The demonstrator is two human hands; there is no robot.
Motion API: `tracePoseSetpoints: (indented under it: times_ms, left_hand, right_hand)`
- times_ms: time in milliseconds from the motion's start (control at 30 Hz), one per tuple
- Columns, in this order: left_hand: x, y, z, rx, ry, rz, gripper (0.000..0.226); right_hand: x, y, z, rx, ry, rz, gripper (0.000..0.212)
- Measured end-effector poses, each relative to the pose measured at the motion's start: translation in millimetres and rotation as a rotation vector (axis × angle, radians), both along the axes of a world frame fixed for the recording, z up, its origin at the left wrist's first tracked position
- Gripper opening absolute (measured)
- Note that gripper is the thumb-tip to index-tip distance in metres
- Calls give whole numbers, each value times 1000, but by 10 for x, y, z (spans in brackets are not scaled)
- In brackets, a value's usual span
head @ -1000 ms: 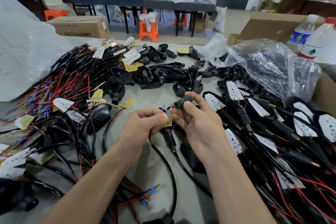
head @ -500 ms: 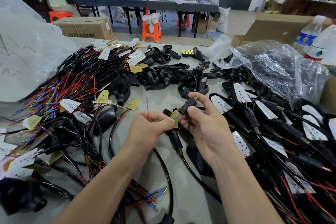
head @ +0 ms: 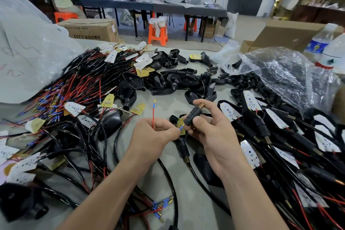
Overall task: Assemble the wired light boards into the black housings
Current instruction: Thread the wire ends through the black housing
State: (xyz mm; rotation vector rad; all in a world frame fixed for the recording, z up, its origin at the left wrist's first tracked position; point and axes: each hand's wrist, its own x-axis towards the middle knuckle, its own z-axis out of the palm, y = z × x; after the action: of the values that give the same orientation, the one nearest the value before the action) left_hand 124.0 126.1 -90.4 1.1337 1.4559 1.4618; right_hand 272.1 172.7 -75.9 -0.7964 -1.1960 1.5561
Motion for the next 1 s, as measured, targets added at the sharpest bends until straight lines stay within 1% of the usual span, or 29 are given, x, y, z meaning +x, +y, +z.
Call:
tracePoseSetpoints:
  times_ms: [200,333,433,500,600,667,733,800,867,933,1000]
  left_hand:
    - [-16,-12,1,24,25,-40,6]
    - [20,-20,21,38,24,-43,18]
    - [48,-18,-1,20,50,22,11]
    - [56,-14,0,7,7,38,4]
    - [32,-10,22,-43,-109,-1,5]
    - [-13,6,25,-94,-144,25,6]
    - [-52,16,7,-117,-130,63,20]
    - [-71,18,3,-123,-110,55,25]
    - [-81,12,15,-110,-153,26,23]
    - [-95,4,34,-101,-188,5,14]
    - [-115,-7,34,-100,-181,-13,18]
  right_hand:
    - [-10,-6,-19,-13,-13,13,38]
    - [11,-27,-23,-17,-75,60,37]
    - [18,-23,-14,-34,-59,50,35]
    - [17,-9,-6,-43,-25,9,34]
    - [1,3,-8,-59,18,-35,34]
    - [-8,4,-10,-62,34,-53,34]
    - [-14,16,-13,-65,39,-69,34]
    - [-22,29,-18,-67,44,-84,33]
    - [-29,32,-26,-67,46,-92,33]
    - [-28,25,-33,-63,45,-97,32]
    - [-27,13,-33,-58,44,-98,32]
